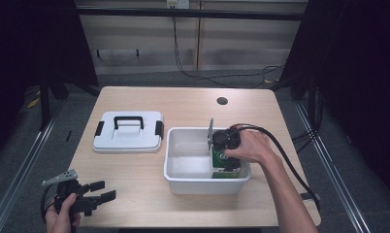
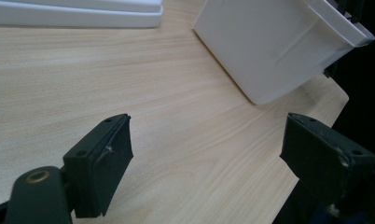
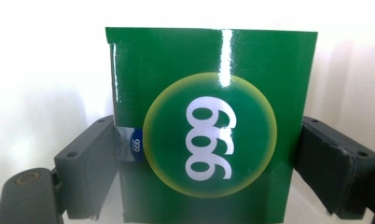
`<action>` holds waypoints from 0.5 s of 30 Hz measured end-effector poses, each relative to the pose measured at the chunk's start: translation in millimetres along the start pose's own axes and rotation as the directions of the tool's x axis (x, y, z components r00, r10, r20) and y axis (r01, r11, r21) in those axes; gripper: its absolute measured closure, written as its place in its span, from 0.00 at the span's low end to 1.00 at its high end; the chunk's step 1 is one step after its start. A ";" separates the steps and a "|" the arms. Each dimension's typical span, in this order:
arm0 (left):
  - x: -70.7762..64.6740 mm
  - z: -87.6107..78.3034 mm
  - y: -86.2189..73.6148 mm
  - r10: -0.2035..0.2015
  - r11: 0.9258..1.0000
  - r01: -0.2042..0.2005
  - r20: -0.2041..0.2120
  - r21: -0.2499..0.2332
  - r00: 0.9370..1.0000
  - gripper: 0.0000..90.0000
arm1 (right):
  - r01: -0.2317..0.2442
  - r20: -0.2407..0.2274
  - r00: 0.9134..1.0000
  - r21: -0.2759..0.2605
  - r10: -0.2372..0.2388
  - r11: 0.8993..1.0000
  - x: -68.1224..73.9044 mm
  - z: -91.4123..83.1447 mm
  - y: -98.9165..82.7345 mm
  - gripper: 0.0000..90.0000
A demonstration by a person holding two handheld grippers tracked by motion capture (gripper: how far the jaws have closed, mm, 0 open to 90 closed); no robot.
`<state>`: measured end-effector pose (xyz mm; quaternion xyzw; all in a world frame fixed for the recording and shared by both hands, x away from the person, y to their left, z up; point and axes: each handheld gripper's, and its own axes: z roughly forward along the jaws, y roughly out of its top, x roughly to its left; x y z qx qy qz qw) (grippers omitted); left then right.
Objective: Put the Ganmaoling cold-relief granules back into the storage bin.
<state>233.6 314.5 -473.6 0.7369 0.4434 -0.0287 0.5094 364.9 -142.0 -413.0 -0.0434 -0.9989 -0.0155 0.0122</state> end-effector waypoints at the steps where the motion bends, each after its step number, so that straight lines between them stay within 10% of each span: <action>1: 0.0 -0.3 -0.1 0.004 1.000 -0.004 -0.001 0.002 1.000 0.18 | -0.002 0.003 1.000 -0.004 0.002 1.000 0.2 0.0 -0.3 0.12; 15: -0.8 -0.3 -0.1 0.012 1.000 -0.012 0.000 0.006 1.000 0.18 | -0.021 0.010 1.000 -0.084 0.022 0.996 1.2 -11.5 -5.6 0.10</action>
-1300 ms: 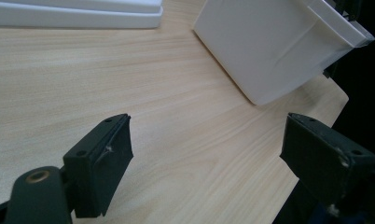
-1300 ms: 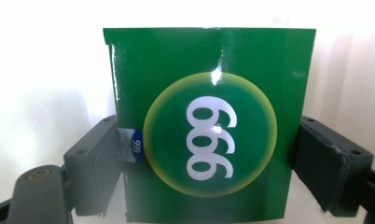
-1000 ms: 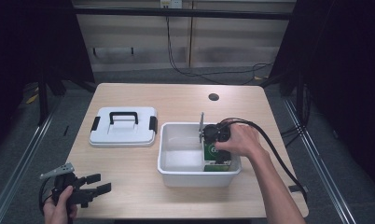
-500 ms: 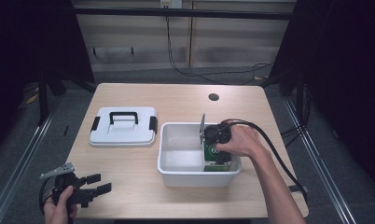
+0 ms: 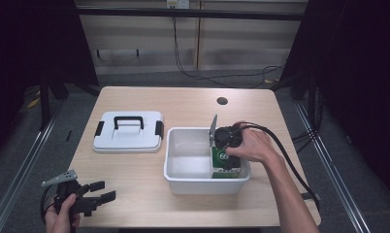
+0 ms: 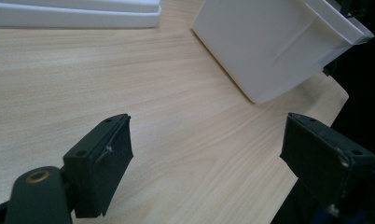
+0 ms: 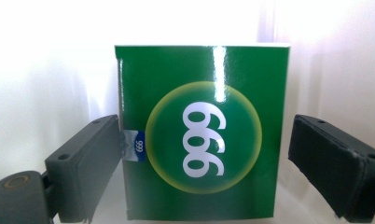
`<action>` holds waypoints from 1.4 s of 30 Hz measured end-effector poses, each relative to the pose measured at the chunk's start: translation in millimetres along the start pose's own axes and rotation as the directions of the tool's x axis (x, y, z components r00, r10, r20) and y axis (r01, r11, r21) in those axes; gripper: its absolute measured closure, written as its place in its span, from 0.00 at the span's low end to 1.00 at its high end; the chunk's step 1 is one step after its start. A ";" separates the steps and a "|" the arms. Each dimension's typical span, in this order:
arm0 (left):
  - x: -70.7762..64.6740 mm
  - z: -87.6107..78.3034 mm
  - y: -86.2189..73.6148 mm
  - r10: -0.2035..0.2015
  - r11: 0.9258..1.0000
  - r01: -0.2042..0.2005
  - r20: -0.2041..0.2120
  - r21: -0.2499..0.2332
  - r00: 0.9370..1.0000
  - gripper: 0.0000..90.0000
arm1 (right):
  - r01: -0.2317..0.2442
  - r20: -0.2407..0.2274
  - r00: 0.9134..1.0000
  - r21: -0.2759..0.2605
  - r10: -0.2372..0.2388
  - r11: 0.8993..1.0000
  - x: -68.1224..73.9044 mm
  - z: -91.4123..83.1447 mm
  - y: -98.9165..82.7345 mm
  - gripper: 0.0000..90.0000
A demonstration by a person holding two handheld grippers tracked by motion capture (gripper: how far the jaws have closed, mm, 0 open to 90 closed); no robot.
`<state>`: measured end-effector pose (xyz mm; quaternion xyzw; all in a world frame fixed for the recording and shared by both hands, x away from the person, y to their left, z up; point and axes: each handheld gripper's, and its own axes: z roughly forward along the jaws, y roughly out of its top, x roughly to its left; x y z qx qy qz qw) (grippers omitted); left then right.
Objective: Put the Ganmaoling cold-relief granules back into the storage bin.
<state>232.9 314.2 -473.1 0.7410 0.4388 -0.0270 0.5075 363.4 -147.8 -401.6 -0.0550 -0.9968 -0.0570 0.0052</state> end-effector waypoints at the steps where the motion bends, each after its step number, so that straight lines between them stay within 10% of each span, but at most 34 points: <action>1: 0.1 0.0 -0.1 0.000 1.000 0.000 0.001 -0.001 1.000 0.18 | -0.001 0.001 1.000 -0.010 0.001 1.000 0.2 -1.4 -0.5 0.10; 18: 0.1 -0.1 -0.4 -0.007 1.000 0.007 0.000 -0.004 1.000 0.18 | -0.057 0.000 0.998 -0.207 0.058 0.977 4.5 -31.2 -17.1 0.14; 42: -0.3 -0.2 -0.2 -0.005 1.000 0.005 -0.002 -0.005 1.000 0.18 | -0.147 0.068 0.975 -0.524 0.213 0.839 32.6 -69.3 -78.2 0.15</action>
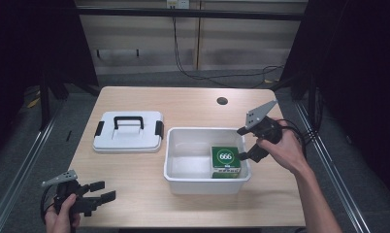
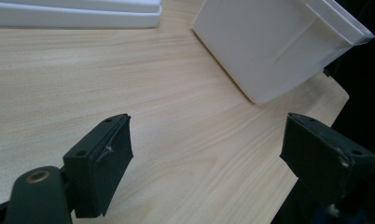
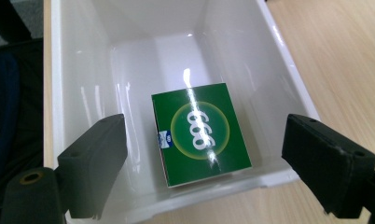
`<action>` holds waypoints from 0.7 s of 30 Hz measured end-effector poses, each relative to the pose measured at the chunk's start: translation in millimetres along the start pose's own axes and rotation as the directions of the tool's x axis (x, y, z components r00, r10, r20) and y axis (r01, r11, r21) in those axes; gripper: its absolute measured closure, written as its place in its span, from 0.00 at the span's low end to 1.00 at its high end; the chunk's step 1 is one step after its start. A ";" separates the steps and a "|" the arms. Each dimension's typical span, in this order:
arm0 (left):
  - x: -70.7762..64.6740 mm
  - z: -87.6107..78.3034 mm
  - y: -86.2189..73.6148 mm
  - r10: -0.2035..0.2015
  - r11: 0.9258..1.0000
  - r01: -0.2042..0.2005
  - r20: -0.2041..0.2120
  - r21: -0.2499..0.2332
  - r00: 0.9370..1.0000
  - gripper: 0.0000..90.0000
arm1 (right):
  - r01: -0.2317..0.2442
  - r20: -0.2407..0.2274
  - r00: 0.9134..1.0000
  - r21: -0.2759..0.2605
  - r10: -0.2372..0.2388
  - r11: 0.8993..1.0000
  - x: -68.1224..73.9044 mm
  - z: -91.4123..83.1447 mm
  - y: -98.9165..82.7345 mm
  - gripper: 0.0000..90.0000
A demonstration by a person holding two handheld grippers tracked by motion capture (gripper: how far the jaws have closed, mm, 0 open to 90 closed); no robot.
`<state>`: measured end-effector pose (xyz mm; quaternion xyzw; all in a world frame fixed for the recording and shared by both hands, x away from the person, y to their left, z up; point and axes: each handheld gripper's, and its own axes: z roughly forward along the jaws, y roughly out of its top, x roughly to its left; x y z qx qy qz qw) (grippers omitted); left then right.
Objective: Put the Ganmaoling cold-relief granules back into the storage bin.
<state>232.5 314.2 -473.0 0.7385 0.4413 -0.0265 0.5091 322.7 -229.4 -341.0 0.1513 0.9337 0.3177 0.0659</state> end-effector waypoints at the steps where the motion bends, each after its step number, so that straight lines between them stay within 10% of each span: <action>1: 0.1 0.1 0.0 0.000 1.000 0.000 0.002 0.000 1.000 0.18 | -0.005 0.007 1.000 -0.006 0.005 1.000 0.5 -2.4 -2.6 0.15; 21: 0.4 0.2 0.0 -0.004 1.000 0.004 -0.003 0.002 1.000 0.18 | -0.141 0.102 0.983 -0.131 0.155 0.981 20.0 -26.5 -61.4 0.15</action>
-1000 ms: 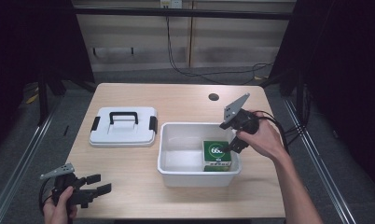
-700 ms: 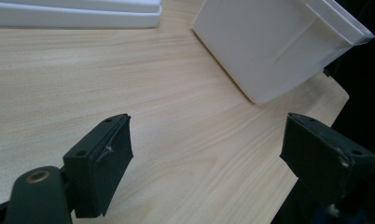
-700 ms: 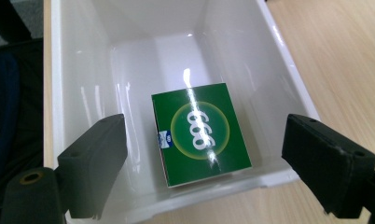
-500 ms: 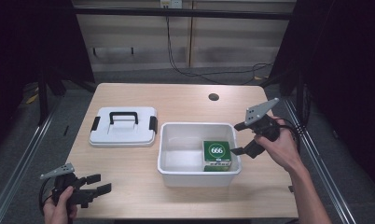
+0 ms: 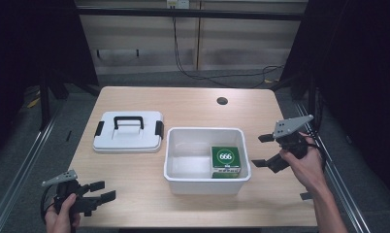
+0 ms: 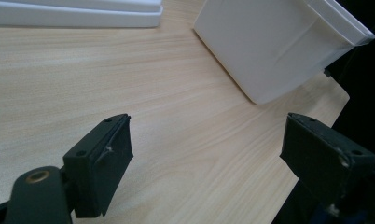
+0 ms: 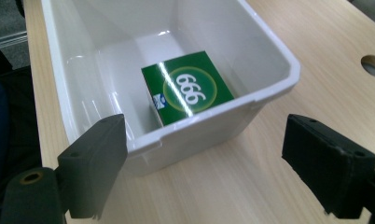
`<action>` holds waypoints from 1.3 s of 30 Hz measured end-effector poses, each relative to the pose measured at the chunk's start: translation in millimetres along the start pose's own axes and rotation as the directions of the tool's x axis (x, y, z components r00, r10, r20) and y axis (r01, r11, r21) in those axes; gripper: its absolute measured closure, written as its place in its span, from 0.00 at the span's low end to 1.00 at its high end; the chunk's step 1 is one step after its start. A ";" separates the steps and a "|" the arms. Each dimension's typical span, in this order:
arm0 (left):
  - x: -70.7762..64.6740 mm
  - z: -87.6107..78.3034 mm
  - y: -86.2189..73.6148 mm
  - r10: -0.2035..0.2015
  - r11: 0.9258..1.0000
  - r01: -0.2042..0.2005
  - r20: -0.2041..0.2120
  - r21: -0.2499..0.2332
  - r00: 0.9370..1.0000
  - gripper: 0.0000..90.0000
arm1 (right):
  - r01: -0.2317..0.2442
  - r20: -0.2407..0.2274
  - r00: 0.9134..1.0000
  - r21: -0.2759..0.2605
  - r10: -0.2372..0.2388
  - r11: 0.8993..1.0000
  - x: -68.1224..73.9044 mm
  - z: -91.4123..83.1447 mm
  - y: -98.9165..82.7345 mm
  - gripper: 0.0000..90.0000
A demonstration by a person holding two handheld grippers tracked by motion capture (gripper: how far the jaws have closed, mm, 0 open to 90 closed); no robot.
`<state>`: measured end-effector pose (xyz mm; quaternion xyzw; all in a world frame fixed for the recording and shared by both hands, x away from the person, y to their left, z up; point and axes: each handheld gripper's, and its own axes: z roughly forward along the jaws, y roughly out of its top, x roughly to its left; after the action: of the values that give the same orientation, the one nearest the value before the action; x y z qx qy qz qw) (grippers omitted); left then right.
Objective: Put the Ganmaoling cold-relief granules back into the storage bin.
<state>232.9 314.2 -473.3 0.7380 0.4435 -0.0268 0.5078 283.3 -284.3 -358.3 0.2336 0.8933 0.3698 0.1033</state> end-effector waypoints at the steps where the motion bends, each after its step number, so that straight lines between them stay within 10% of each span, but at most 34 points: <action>1: 0.1 -0.2 0.1 0.003 1.000 -0.003 0.000 0.001 1.000 0.18 | -0.005 0.005 1.000 -0.001 0.005 1.000 0.5 0.0 -2.1 0.15; 18: 0.1 -0.6 -0.2 0.005 1.000 -0.005 -0.002 -0.001 1.000 0.18 | -0.090 0.072 0.992 -0.117 0.099 0.989 14.0 -4.6 -53.4 0.17; 39: -1.0 -0.5 0.0 0.004 1.000 -0.004 0.001 -0.002 1.000 0.18 | -0.237 0.125 0.962 -0.068 0.244 0.969 13.9 21.7 -125.4 0.14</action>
<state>232.0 314.0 -472.6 0.7382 0.4420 -0.0257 0.5089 236.2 -341.6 -462.7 0.3616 0.8395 0.3866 0.1228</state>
